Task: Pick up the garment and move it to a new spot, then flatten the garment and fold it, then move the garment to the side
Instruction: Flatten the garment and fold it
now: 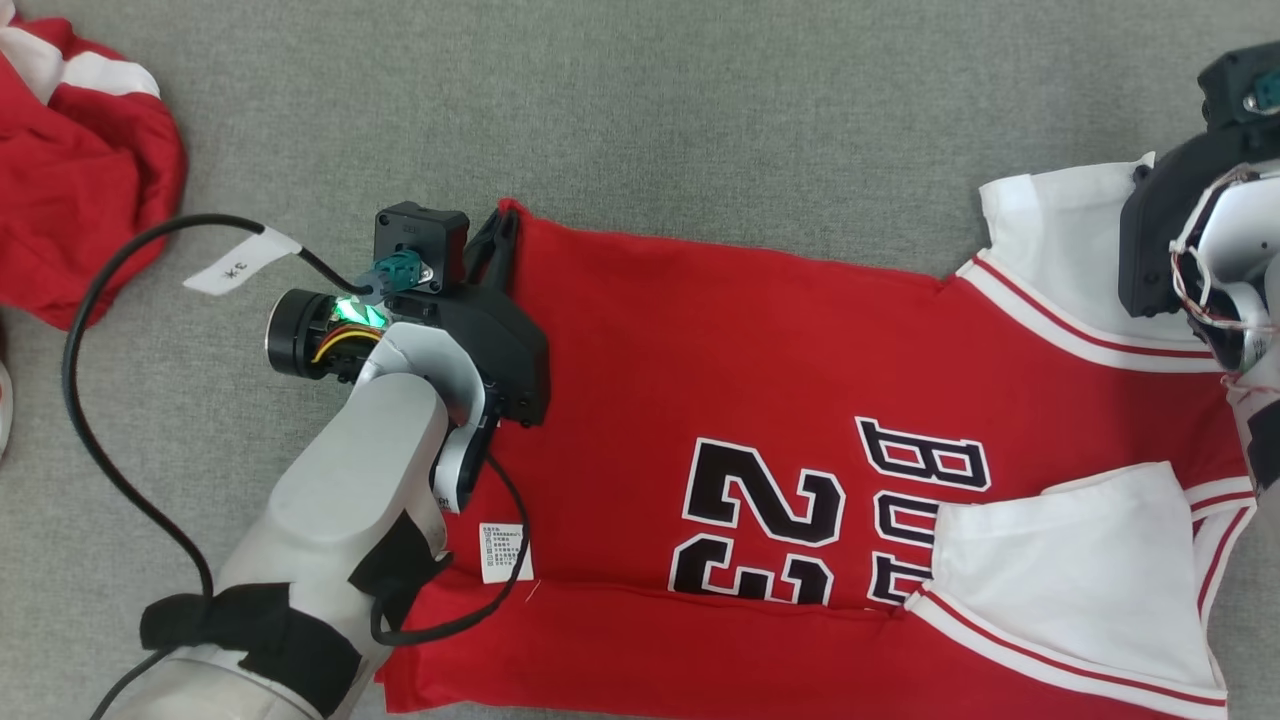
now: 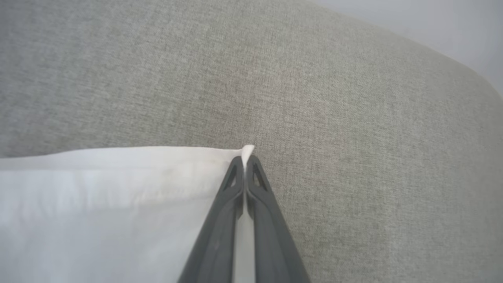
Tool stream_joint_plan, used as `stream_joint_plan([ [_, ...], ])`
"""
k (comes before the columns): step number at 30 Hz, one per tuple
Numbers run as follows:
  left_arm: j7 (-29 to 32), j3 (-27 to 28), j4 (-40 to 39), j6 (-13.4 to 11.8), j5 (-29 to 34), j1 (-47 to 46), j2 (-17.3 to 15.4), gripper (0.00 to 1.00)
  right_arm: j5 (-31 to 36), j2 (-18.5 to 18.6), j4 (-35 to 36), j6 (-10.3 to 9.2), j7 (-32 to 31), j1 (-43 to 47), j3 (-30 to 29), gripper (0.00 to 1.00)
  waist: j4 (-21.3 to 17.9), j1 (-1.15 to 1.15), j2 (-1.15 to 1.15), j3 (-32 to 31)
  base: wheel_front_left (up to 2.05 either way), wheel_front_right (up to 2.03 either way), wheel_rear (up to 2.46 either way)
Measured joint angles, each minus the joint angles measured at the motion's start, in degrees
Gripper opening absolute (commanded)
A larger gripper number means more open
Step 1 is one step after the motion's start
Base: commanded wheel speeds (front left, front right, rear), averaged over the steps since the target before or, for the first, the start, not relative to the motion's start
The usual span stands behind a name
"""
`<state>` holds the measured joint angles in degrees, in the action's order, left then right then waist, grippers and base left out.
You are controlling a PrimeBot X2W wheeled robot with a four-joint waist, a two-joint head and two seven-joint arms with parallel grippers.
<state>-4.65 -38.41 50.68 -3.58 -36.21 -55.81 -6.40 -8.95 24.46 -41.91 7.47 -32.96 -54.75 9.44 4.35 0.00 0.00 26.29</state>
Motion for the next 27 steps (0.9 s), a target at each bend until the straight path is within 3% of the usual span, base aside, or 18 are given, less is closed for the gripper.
stream_joint_plan([
  [13, -3.47, 0.94, 1.65, 0.52, -1.30, 1.66, -1.81, 0.00, 1.04, -0.52, 5.57, 0.00, 14.10, 6.55, -3.66, 0.00, -1.51, 0.00, 0.00, -5.72, 0.00, 0.00, 0.00],
  [18, -5.64, 0.85, 0.09, 1.65, -1.96, 5.89, -2.69, 0.00, -4.10, 0.85, 12.99, 0.00, 13.39, 14.61, -3.53, 0.00, -1.95, 0.00, 0.00, -8.96, 0.00, 0.00, 0.00],
  [23, -8.11, 0.38, -4.11, 1.47, -1.54, 11.41, -5.69, 0.00, -7.76, 3.25, 23.95, 0.00, 11.55, 24.46, -5.54, 0.00, -2.54, -0.01, 0.00, -11.93, 0.00, 0.00, 0.00],
  [27, -8.91, -0.03, -8.50, 0.88, -1.16, 16.52, -7.49, 0.00, -9.85, 3.01, 32.34, 0.00, 9.12, 33.40, -7.83, 0.00, -3.12, -0.01, 0.00, -13.98, 0.00, 0.00, 0.00],
])
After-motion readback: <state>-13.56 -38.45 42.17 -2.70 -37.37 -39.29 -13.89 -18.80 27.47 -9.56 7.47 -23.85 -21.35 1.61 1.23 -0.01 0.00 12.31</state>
